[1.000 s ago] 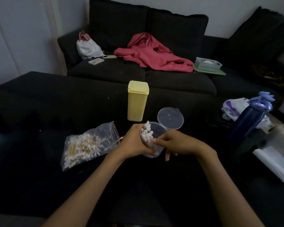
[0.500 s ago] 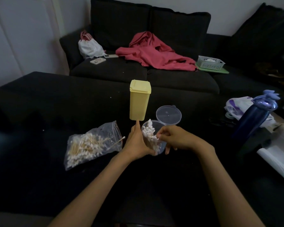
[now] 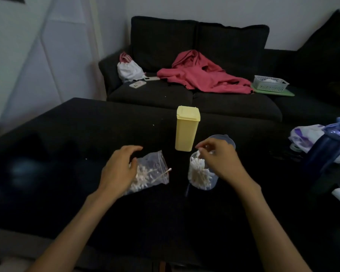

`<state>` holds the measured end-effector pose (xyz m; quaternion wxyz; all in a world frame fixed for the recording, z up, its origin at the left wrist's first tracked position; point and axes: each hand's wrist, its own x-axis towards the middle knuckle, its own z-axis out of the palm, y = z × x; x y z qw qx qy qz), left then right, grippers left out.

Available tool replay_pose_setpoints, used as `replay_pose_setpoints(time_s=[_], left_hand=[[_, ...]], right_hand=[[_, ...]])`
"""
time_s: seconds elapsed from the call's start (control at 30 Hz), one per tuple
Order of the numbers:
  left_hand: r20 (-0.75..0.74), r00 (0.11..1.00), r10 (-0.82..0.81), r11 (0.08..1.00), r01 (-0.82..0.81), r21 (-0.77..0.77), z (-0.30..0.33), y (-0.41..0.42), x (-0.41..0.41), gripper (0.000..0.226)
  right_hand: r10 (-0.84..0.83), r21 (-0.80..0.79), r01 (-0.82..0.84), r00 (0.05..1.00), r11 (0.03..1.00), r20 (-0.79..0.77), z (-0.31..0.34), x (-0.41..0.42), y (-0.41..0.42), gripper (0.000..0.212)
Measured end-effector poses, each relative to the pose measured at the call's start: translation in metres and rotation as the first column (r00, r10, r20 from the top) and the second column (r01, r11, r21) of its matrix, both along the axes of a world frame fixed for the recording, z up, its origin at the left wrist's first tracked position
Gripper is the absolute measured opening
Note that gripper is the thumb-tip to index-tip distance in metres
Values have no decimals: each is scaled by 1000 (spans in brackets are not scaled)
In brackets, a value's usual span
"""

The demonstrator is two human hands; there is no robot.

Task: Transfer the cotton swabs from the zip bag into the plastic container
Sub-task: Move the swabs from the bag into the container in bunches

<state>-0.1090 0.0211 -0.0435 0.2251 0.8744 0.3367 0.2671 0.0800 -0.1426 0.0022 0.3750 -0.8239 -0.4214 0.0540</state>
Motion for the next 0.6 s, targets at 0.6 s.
replay_pose_setpoints(time_s=[0.6], left_hand=[[-290, 892, -347, 890, 216, -402, -16, 22, -35, 58]], right_hand=[[356, -503, -200, 905, 841, 235, -63, -59, 42, 13]])
